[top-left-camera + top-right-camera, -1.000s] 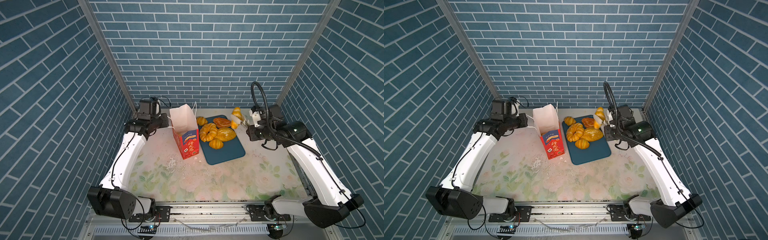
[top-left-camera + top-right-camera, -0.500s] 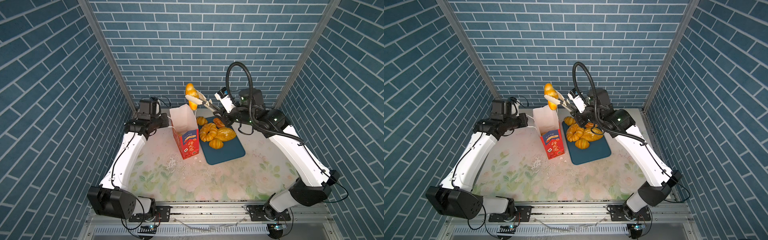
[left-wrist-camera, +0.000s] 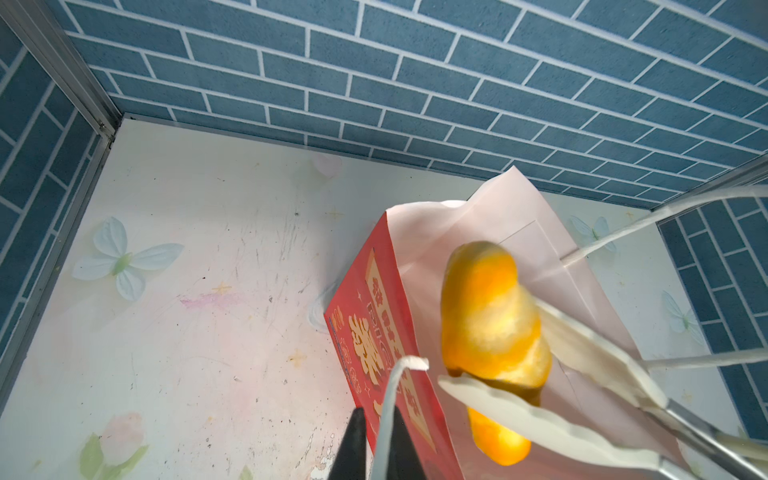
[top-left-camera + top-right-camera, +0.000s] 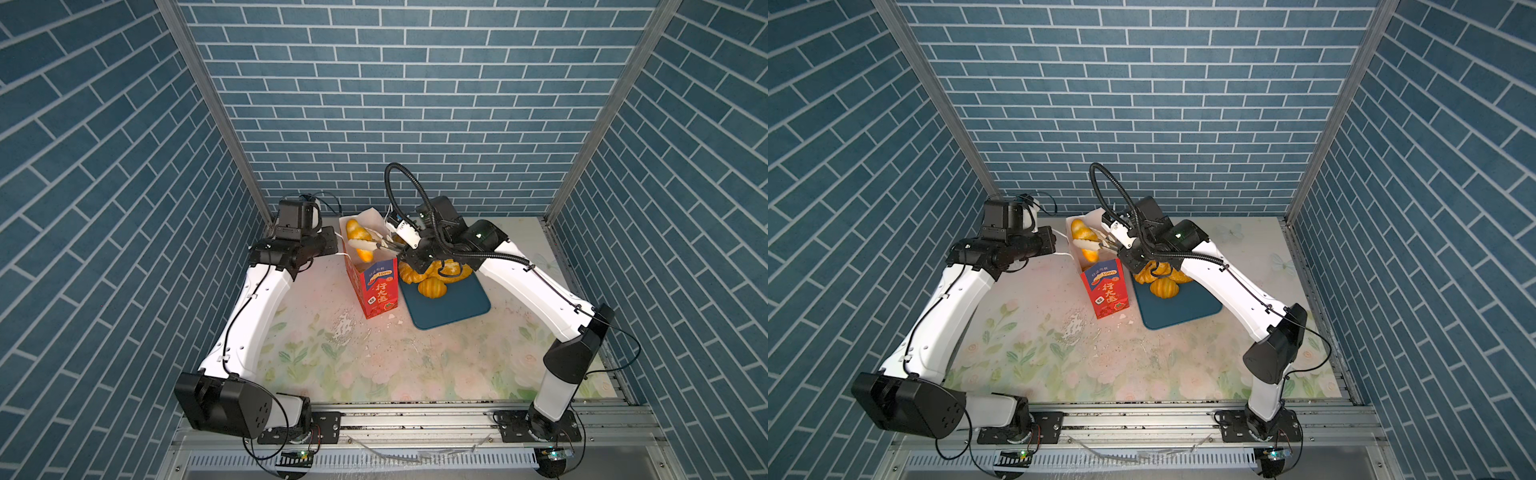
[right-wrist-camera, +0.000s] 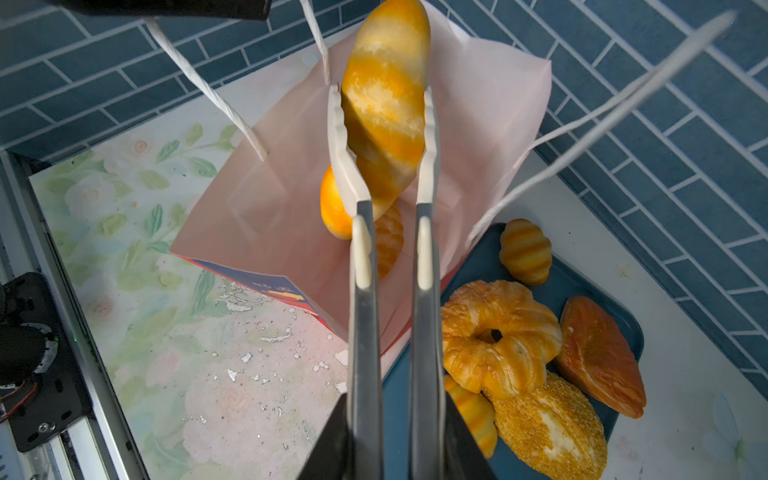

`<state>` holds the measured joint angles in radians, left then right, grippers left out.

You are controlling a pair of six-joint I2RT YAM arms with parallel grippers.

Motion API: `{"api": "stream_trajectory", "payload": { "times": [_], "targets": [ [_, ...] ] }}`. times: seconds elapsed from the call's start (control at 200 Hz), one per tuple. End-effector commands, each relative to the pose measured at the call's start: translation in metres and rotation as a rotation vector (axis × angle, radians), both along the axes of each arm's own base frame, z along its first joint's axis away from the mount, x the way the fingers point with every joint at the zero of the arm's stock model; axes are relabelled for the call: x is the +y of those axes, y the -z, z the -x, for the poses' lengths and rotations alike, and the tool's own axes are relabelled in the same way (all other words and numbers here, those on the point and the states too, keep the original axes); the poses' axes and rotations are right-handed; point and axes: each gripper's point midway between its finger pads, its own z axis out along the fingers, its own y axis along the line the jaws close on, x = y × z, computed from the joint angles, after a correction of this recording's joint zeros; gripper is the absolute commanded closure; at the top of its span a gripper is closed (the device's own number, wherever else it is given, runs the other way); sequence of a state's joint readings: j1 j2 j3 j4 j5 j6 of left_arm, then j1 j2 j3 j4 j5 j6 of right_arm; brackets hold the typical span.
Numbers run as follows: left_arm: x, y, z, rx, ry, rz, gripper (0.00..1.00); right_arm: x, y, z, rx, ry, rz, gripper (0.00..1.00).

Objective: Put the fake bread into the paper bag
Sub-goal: 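Open the tongs over the bag to drop the croissant, then withdraw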

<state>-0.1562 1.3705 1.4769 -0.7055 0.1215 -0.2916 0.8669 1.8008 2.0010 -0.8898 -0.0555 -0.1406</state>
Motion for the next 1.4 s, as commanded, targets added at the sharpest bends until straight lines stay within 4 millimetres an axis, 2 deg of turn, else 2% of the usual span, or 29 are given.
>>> {"api": "stream_trajectory", "payload": {
  "times": [0.0,0.235,0.345,0.5,0.645,0.75,0.915,1.035,1.095,1.155,1.265,1.395],
  "targets": [
    [0.001,-0.007,0.0,-0.017,0.0,0.002,0.88,0.0,-0.025,-0.003,-0.087,-0.015,-0.006,0.67],
    [0.001,-0.006,-0.001,-0.014,0.001,0.004,0.88,0.002,-0.025,-0.006,-0.088,-0.007,0.016,0.51],
    [0.001,-0.007,-0.001,-0.015,0.0,0.001,0.88,-0.001,-0.043,-0.006,-0.126,0.005,-0.022,0.48],
    [0.002,-0.009,-0.003,-0.019,0.003,-0.015,0.88,-0.012,-0.081,-0.003,-0.206,0.03,-0.091,0.48],
    [0.002,-0.01,-0.004,-0.017,0.008,-0.021,0.88,-0.039,-0.116,-0.001,-0.299,0.092,-0.151,0.48],
    [0.001,-0.009,-0.007,-0.017,0.01,-0.021,0.88,-0.066,-0.138,0.002,-0.353,0.155,-0.191,0.48],
    [0.0,-0.008,-0.009,-0.018,0.016,-0.022,0.87,-0.12,-0.153,0.004,-0.392,0.299,-0.214,0.49],
    [0.001,-0.011,-0.007,-0.019,0.015,-0.025,0.88,-0.17,-0.141,-0.005,-0.354,0.463,-0.219,0.49],
    [0.002,-0.012,-0.005,-0.021,0.014,-0.03,0.88,-0.196,-0.125,-0.014,-0.302,0.56,-0.209,0.5],
    [0.002,-0.012,-0.004,-0.02,0.014,-0.031,0.88,-0.212,-0.106,-0.022,-0.243,0.632,-0.189,0.49],
    [0.003,-0.011,-0.003,-0.014,0.012,-0.032,0.88,-0.216,-0.065,-0.033,-0.11,0.678,-0.144,0.49],
    [0.004,-0.008,-0.002,-0.01,0.005,-0.036,0.88,-0.199,-0.023,-0.047,0.037,0.668,-0.111,0.49]
  ]
}}
